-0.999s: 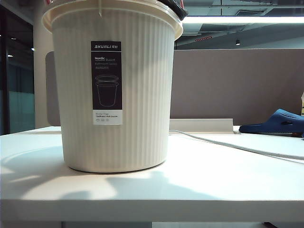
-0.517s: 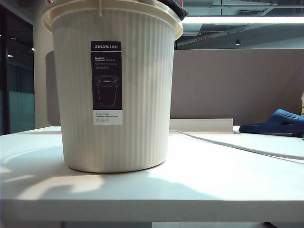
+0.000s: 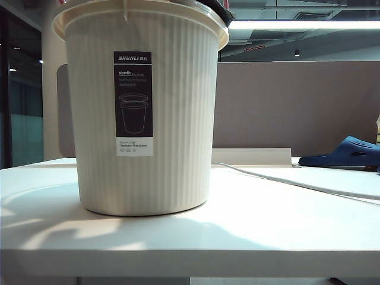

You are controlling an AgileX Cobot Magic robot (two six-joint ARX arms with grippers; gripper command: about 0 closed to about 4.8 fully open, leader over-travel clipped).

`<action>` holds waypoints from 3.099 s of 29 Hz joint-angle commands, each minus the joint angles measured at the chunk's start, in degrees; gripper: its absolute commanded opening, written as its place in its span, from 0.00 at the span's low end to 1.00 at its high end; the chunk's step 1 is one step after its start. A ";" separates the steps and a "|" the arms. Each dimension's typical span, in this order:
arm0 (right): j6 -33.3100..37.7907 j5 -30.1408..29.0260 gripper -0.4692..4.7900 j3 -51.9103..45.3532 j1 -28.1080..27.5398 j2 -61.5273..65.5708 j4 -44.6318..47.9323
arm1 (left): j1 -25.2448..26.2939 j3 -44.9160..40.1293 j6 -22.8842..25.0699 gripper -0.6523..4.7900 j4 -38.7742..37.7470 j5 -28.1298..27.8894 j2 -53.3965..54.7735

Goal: Open the ring lid of the trash can, pull out the black garbage bag inside, and place it on the table.

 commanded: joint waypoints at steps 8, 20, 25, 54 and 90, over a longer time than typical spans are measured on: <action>-2.56 1.77 0.08 0.24 0.11 1.53 8.52 | 0.00 0.26 -0.22 0.46 0.70 -0.17 -0.15; -4.37 2.43 0.08 0.26 0.09 3.63 14.51 | -0.02 0.26 -0.20 0.46 0.74 -0.17 -0.24; -6.19 2.93 0.08 0.28 0.07 3.89 17.75 | -0.02 0.28 -0.20 0.46 0.81 -0.22 -0.57; -3.63 3.04 0.08 12.46 -1.66 7.85 18.10 | -0.07 11.26 -19.74 0.46 -15.15 -4.68 -24.65; 32.24 -7.52 0.08 39.26 -14.43 19.85 3.17 | -0.07 11.26 -30.73 0.46 -25.90 5.64 -25.55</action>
